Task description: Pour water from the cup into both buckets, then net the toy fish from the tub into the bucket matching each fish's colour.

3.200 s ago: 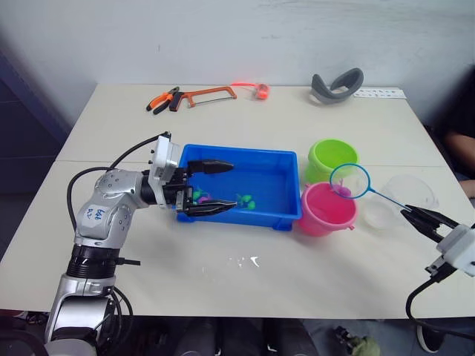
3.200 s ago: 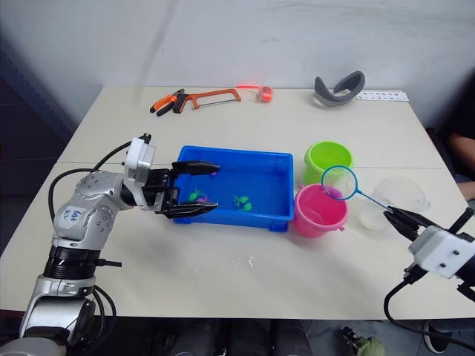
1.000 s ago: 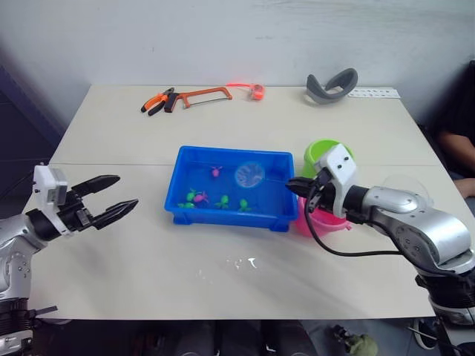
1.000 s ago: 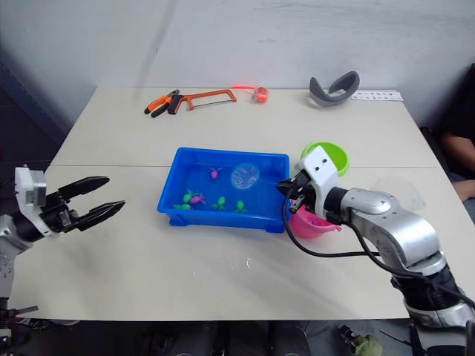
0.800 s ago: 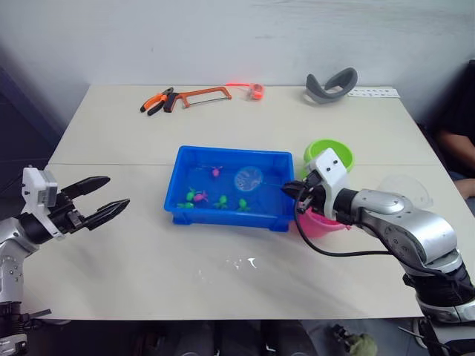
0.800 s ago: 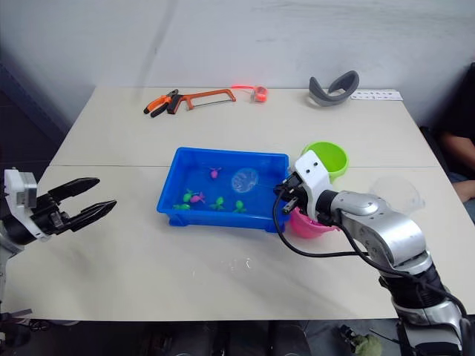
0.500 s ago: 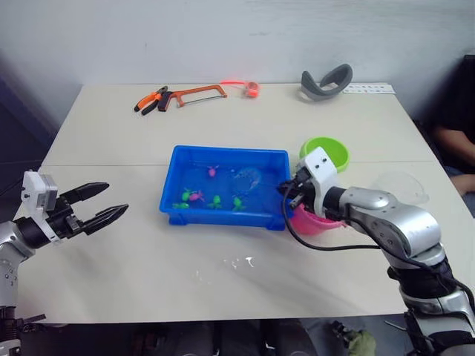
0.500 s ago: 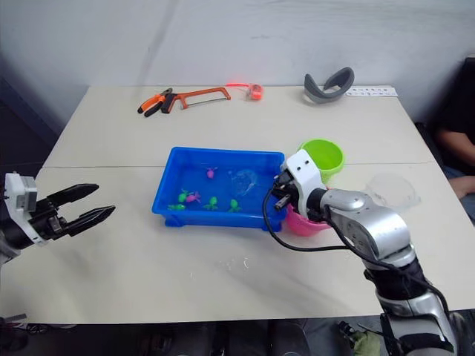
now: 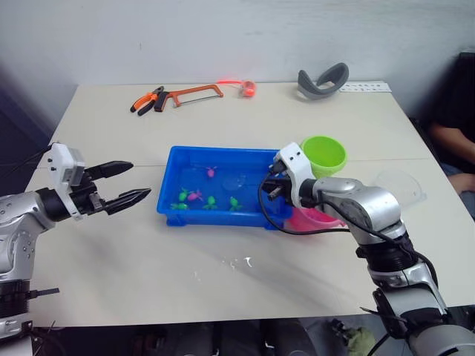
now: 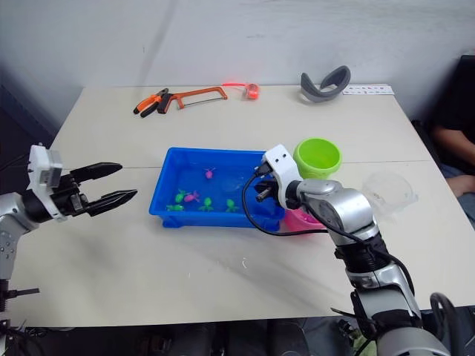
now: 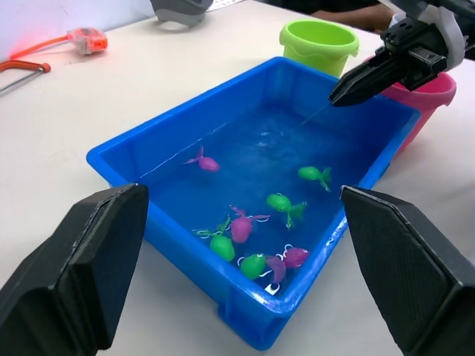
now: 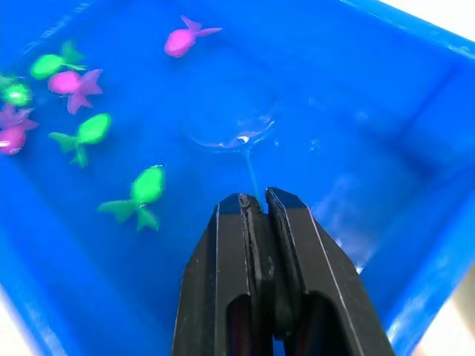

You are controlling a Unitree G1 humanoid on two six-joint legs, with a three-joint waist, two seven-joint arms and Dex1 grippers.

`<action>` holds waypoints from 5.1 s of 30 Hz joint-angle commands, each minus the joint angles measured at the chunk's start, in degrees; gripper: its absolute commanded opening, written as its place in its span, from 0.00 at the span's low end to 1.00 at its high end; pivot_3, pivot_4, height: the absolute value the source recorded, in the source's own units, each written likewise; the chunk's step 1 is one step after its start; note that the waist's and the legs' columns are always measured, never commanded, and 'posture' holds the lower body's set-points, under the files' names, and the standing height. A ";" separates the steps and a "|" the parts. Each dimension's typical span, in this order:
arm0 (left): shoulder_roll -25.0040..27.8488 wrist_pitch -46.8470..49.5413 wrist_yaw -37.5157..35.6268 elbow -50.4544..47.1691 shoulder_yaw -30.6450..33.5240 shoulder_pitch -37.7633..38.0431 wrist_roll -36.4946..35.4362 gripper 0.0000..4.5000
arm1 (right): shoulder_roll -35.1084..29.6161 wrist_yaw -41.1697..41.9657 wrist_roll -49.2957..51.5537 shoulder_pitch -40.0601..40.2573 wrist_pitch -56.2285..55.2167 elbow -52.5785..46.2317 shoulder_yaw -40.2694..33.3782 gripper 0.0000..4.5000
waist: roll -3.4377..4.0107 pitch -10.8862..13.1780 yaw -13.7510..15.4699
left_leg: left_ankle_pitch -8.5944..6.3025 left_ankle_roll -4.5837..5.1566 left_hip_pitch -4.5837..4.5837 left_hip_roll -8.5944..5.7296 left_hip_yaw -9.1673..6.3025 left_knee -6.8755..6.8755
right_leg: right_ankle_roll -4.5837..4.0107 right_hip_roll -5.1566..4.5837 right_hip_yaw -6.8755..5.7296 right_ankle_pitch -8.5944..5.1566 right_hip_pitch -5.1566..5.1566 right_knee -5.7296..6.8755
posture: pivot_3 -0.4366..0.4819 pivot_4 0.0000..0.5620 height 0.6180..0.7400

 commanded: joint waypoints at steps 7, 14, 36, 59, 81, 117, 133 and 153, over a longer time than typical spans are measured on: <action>0.65 0.83 1.45 -1.63 -1.38 -1.48 1.65 0.99 | 5.57 2.15 -3.07 -4.32 -4.49 5.73 0.61 0.00 | 0.00 0.00 -0.09 | 0.01 -0.01 -0.01 -0.01 0.03 0.00 | 0.01 0.01 0.00 0.00 -0.02 0.02 | 0.48 0.27 1.00; -0.13 1.64 2.62 -2.26 -1.62 -1.76 1.33 0.99 | 8.40 3.38 -3.30 -4.09 -7.45 7.11 -0.87 0.00 | 0.00 0.00 -0.10 | 0.02 -0.01 -0.02 -0.01 0.01 0.00 | 0.01 0.01 -0.01 0.01 -0.03 0.02 | 0.48 0.27 1.00; 6.34 -14.06 -27.22 27.07 -15.81 -29.04 10.85 0.99 | -1.29 14.76 4.03 9.21 -11.42 -10.79 -11.15 0.00 | -0.02 0.01 0.28 | 0.04 0.03 -0.12 -0.05 0.14 0.11 | 0.04 0.25 -0.47 0.02 -0.09 0.02 | 0.48 0.27 1.00; -4.48 -17.67 -30.45 34.67 -16.91 -40.90 11.44 0.99 | -4.93 16.04 7.75 25.20 -23.54 -20.29 -18.85 0.00 | -0.15 0.06 0.68 | 0.14 0.20 -0.17 -0.15 0.10 0.23 | 0.17 0.19 -0.65 0.09 -0.05 0.07 | 0.48 0.27 1.00; -23.80 -1.28 -14.87 4.41 -21.42 -30.02 2.49 0.99 | -15.07 19.25 17.64 60.49 -23.28 -39.82 -60.56 0.00 | -0.17 0.05 3.30 | 0.23 0.34 -0.03 -0.28 0.02 0.30 | 0.31 0.15 -0.07 0.16 0.31 -0.08 | 0.48 0.27 1.00; -27.63 -9.38 -16.78 6.50 -26.27 -27.64 6.05 0.99 | -12.09 8.44 -37.27 71.61 -100.98 -14.82 -53.76 0.00 | -0.15 0.03 3.14 | 0.35 0.23 0.15 -0.30 0.11 0.29 | 0.37 0.22 0.13 0.20 0.36 -0.06 | 0.48 0.27 1.00; -27.63 -10.32 -16.81 6.37 -26.69 -25.96 6.51 0.99 | -13.70 -7.91 -53.82 69.40 -112.05 -12.20 -55.22 0.00 | -0.15 0.03 3.09 | 0.41 0.15 0.18 -0.27 0.10 0.28 | 0.33 0.27 0.17 0.17 0.37 -0.07 | 0.48 0.27 1.00; -14.39 -12.54 -12.83 11.75 -8.49 -19.29 2.86 0.99 | -25.72 5.05 17.27 53.73 -43.98 -33.74 -36.45 0.00 | -0.15 0.03 2.97 | 0.43 0.19 0.21 -0.21 -0.11 0.30 | 0.30 -0.04 0.05 0.17 0.45 0.01 | 0.48 0.27 1.00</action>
